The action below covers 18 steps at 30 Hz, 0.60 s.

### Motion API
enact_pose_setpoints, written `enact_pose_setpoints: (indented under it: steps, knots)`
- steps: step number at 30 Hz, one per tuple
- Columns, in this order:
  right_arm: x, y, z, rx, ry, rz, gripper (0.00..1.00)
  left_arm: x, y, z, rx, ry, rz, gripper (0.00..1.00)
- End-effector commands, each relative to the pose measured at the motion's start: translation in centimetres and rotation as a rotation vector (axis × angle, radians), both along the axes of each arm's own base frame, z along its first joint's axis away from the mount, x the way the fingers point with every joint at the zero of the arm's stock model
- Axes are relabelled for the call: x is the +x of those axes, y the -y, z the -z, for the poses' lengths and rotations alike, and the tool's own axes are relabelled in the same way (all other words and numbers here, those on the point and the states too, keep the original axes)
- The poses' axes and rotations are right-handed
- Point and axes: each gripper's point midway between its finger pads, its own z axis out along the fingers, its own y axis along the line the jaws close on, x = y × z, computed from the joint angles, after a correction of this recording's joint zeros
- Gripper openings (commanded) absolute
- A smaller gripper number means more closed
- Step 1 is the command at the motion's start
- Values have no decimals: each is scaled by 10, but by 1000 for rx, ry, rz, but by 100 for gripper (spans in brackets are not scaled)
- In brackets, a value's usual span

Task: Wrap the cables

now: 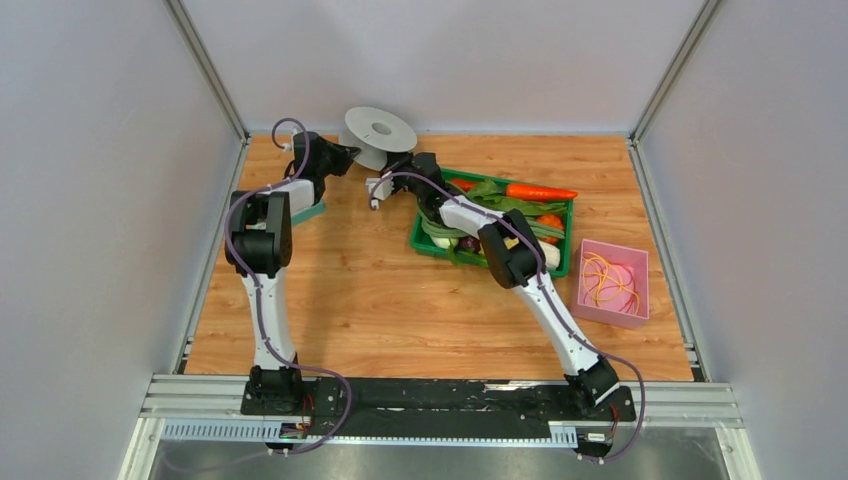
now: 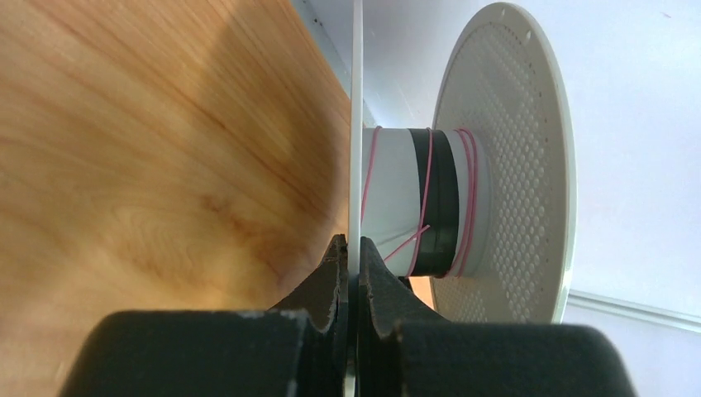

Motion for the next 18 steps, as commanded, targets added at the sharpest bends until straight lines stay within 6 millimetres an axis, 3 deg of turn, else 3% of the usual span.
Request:
enact_pose_setpoints:
  steps: [1, 9, 13, 18]
  knots:
    - [-6, -35, -35, 18, 146, -114, 0, 15, 46, -28, -75, 105, 177, 0]
    - [-4, -43, 5, -60, 158, -146, 0, 45, 38, 16, -36, 17, 154, 4]
    - [2, -43, 13, -77, 172, -132, 0, 50, 33, 20, -25, 2, 147, 19]
    - [2, -41, 19, -94, 168, -130, 0, 39, 22, 15, -1, -3, 130, 37]
